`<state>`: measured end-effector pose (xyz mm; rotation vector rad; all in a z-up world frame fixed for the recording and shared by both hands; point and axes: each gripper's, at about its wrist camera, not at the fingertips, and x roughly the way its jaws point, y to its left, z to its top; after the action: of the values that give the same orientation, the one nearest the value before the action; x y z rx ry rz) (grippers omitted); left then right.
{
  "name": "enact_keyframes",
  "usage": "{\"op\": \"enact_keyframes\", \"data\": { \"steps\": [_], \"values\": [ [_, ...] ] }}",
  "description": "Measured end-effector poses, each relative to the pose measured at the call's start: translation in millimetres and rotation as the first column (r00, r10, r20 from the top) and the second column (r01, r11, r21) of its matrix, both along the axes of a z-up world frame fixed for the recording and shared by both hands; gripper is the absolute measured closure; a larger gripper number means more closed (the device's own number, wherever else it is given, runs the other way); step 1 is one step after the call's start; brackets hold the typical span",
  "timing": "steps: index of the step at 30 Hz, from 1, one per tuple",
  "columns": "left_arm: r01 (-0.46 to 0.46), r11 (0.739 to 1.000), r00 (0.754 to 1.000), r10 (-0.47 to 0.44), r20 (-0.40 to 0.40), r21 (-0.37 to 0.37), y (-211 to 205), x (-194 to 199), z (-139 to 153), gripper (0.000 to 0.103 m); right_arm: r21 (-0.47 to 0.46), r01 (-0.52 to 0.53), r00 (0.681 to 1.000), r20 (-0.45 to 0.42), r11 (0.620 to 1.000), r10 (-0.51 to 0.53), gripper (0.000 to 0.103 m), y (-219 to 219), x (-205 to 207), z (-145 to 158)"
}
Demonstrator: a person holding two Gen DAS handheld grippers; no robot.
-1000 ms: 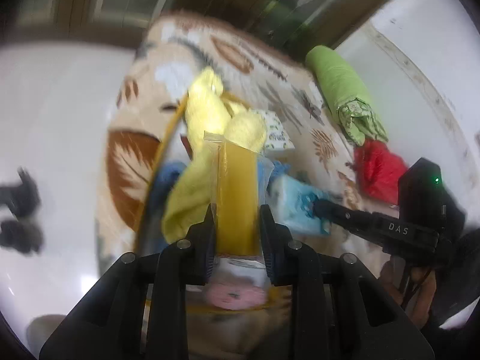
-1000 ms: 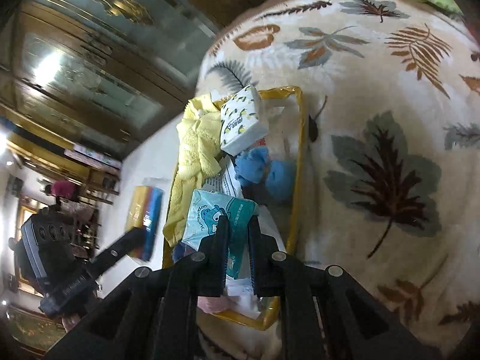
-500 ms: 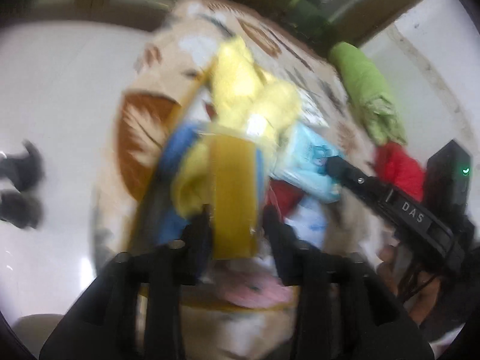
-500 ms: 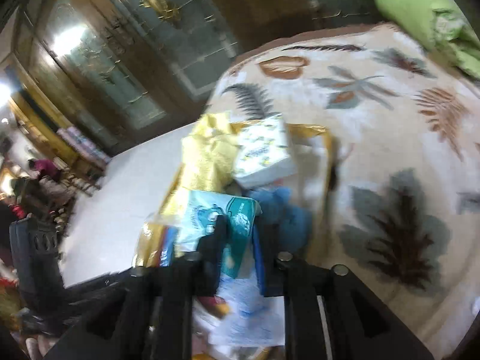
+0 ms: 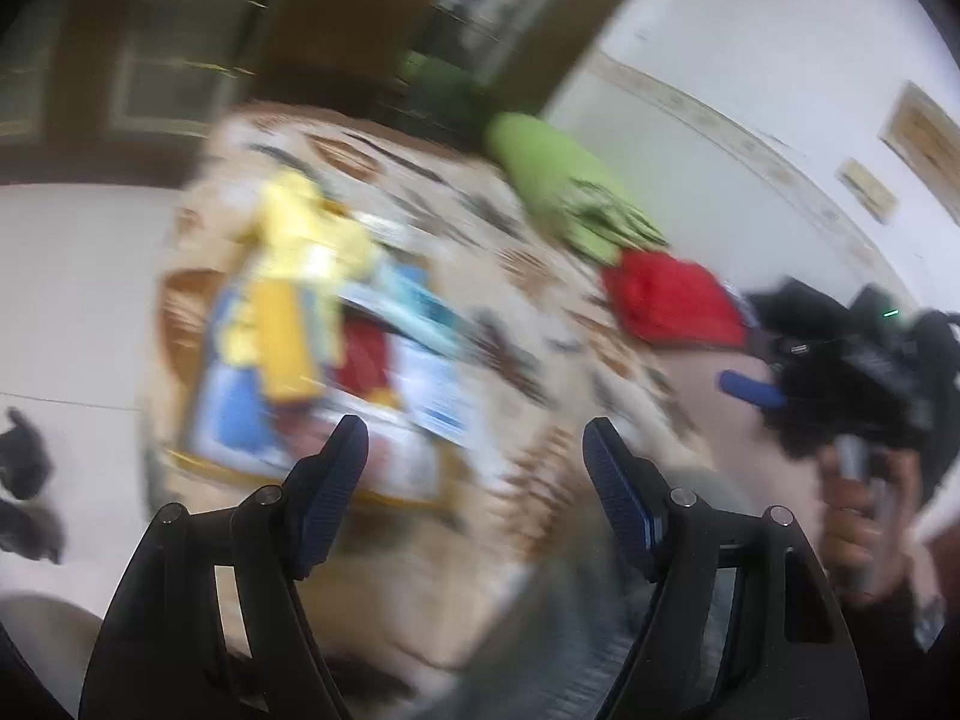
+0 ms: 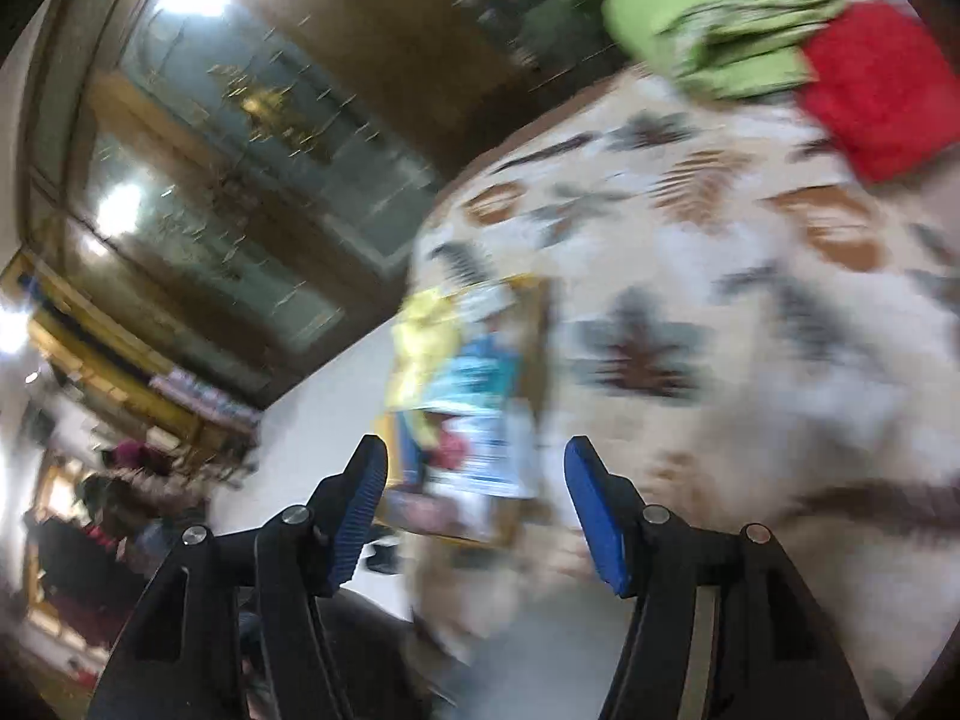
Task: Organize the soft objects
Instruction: 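Move both tools down to the white packet on the bedspread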
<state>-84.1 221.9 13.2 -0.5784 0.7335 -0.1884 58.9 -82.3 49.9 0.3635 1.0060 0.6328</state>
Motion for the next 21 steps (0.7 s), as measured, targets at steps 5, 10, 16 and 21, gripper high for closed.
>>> {"op": "enact_keyframes", "data": {
  "steps": [5, 10, 16, 21],
  "values": [
    [0.095, 0.994, 0.995, -0.092, 0.04, -0.062, -46.5, 24.9, 24.0, 0.029, -0.033, 0.151, 0.984, -0.094, 0.988, -0.153, 0.038, -77.0, 16.9, -51.8],
    [0.164, 0.981, 0.986, -0.164, 0.01, -0.108, -74.1, 70.6, 29.0, 0.029, -0.034, 0.237, 0.952, -0.191, 0.971, -0.239, 0.038, -114.3, 35.6, -105.4],
    [0.257, 0.96, 0.965, -0.262, -0.029, -0.11, -94.6, 137.3, 19.1, 0.029, -0.051, 0.3, 0.915, -0.268, 0.953, -0.303, 0.044, -130.6, 61.7, -143.7],
    [0.368, 0.917, 0.922, -0.381, -0.064, -0.155, -125.9, 190.3, 1.8, 0.029, -0.083, 0.311, 0.904, -0.282, 0.947, -0.321, 0.048, -130.5, 74.9, -162.5]
  ]
}}
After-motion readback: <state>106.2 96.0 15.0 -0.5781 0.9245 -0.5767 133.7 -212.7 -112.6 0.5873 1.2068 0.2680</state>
